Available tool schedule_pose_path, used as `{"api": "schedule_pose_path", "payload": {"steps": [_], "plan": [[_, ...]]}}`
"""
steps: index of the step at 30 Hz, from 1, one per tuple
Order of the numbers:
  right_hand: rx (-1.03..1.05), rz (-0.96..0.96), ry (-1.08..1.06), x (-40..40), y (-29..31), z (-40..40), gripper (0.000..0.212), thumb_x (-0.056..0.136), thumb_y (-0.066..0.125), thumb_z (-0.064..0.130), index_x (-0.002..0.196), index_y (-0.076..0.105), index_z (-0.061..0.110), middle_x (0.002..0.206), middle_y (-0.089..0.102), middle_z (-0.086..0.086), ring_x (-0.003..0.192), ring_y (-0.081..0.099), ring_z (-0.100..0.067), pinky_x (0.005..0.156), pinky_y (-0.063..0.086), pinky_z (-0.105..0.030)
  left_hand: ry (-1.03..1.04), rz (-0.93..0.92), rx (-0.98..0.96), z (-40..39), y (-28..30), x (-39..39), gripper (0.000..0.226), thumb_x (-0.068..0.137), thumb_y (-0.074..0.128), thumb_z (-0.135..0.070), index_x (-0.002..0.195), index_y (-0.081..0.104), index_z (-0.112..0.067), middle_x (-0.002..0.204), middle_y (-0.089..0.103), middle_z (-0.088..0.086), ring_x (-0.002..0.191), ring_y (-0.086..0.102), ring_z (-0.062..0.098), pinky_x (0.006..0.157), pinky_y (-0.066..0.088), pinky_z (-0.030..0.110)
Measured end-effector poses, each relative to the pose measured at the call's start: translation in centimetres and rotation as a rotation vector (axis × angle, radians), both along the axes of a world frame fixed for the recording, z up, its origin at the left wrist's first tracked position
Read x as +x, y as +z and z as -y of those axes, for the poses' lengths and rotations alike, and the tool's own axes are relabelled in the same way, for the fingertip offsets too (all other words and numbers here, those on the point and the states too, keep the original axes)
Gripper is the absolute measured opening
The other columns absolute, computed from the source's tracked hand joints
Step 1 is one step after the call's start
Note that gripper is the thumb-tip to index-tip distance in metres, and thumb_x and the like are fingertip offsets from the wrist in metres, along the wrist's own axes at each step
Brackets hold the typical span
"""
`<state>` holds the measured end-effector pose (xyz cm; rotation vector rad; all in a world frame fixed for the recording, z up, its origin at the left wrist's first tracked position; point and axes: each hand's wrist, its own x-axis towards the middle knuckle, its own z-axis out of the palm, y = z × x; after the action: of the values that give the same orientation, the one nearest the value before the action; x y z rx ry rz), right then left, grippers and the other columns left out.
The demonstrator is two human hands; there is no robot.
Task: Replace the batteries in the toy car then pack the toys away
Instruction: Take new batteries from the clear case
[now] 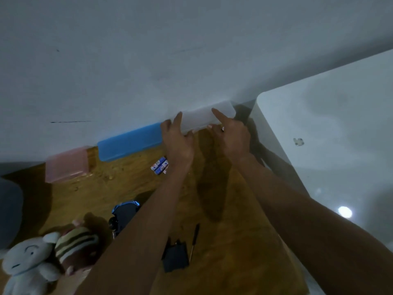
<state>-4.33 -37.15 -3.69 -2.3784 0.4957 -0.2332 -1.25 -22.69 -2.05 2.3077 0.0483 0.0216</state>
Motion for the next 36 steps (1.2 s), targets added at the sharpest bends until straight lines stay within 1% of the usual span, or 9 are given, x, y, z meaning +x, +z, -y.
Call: {"api": "schedule_pose_path", "payload": {"steps": [5, 9, 14, 17, 21, 24, 27, 30, 36], "plan": [[0.012, 0.131, -0.032, 0.0, -0.2, -0.1, 0.044, 0.096, 0.065, 0.038, 0.139, 0.059, 0.03, 0.11, 0.075, -0.008, 0.091, 0.071, -0.022, 0.091, 0.058, -0.037, 0.052, 0.016, -0.044, 0.1, -0.9, -0.4, 0.054, 0.095, 0.066, -0.003, 0.146, 0.054, -0.018, 0.149, 0.048, 0.011, 0.135, 0.049, 0.025, 0.114, 0.034, 0.025], [-0.005, 0.263, -0.082, 0.8, 1.0, -0.1, 0.044, 0.092, 0.067, 0.044, 0.133, 0.065, 0.028, 0.099, 0.077, -0.007, 0.081, 0.07, -0.019, 0.082, 0.056, -0.03, 0.07, 0.078, -0.098, 0.3, -1.1, -0.8, 0.077, 0.092, 0.069, -0.003, 0.156, 0.037, -0.03, 0.144, 0.054, 0.01, 0.123, 0.058, 0.019, 0.102, 0.042, 0.019], [0.009, 0.243, -0.118, 2.9, 2.8, -0.4, 0.047, 0.091, 0.068, 0.045, 0.132, 0.061, 0.024, 0.092, 0.075, -0.006, 0.08, 0.068, -0.018, 0.074, 0.053, -0.025, 0.069, 0.174, -0.168, 0.2, -1.7, -1.4, 0.09, 0.088, 0.071, 0.004, 0.16, 0.026, -0.025, 0.141, 0.059, 0.011, 0.11, 0.035, -0.022, 0.089, 0.032, -0.002], [0.053, 0.198, -0.181, 3.8, 3.1, -0.6, 0.043, 0.089, 0.071, 0.045, 0.12, 0.055, 0.02, 0.083, 0.07, -0.002, 0.073, 0.067, -0.017, 0.061, 0.048, -0.019, 0.051, 0.146, -0.127, -0.1, -1.7, -1.4, 0.091, 0.089, 0.072, 0.001, 0.161, 0.023, -0.027, 0.13, 0.064, 0.012, 0.097, 0.046, -0.01, 0.088, 0.041, 0.014], [-0.098, 0.265, -0.124, 3.5, 2.7, -0.6, 0.031, 0.095, 0.063, 0.048, 0.095, 0.054, 0.018, 0.077, 0.064, 0.005, 0.063, 0.055, -0.009, 0.052, 0.027, -0.009, 0.031, 0.083, -0.089, -0.5, -1.3, -0.8, 0.094, 0.091, 0.072, -0.005, 0.162, 0.017, -0.032, 0.135, 0.062, 0.008, 0.099, 0.052, 0.002, 0.089, 0.043, 0.015], [-0.312, 0.289, 0.031, 3.3, 1.4, -0.8, 0.037, 0.1, 0.053, 0.047, 0.094, 0.064, 0.013, 0.082, 0.069, -0.003, 0.064, 0.061, -0.016, 0.056, 0.041, -0.019, 0.029, 0.068, -0.106, -0.5, -1.1, -0.8, 0.093, 0.091, 0.071, -0.005, 0.162, 0.017, -0.033, 0.13, 0.063, 0.007, 0.099, 0.052, 0.003, 0.089, 0.047, 0.019], [-0.503, 0.321, 0.138, 3.8, 0.2, -0.8, 0.031, 0.097, 0.061, 0.04, 0.092, 0.07, 0.01, 0.082, 0.069, -0.01, 0.066, 0.065, -0.026, 0.056, 0.052, -0.03, 0.046, 0.074, -0.116, -0.3, -1.1, -0.8, 0.095, 0.089, 0.074, -0.006, 0.161, 0.019, -0.032, 0.134, 0.062, 0.006, 0.112, 0.058, 0.012, 0.096, 0.047, 0.024], [-0.645, 0.337, 0.233, 4.7, -0.5, -0.8, 0.025, 0.094, 0.067, 0.035, 0.089, 0.069, 0.011, 0.083, 0.068, -0.011, 0.072, 0.065, -0.029, 0.052, 0.049, -0.031, 0.039, 0.065, -0.131, -0.5, -1.4, -0.6, 0.095, 0.088, 0.075, -0.007, 0.161, 0.019, -0.033, 0.133, 0.063, 0.006, 0.11, 0.056, 0.009, 0.097, 0.051, 0.03], [-0.658, 0.305, 0.316, 5.8, -0.6, -0.1, 0.032, 0.097, 0.06, 0.038, 0.09, 0.07, 0.008, 0.087, 0.069, -0.015, 0.084, 0.064, -0.033, 0.052, 0.049, -0.036, 0.015, 0.082, -0.155, -0.9, -1.7, -0.4, 0.092, 0.09, 0.075, -0.008, 0.16, 0.021, -0.033, 0.117, 0.066, 0.005, 0.096, 0.058, 0.008, 0.085, 0.048, 0.019]]}}
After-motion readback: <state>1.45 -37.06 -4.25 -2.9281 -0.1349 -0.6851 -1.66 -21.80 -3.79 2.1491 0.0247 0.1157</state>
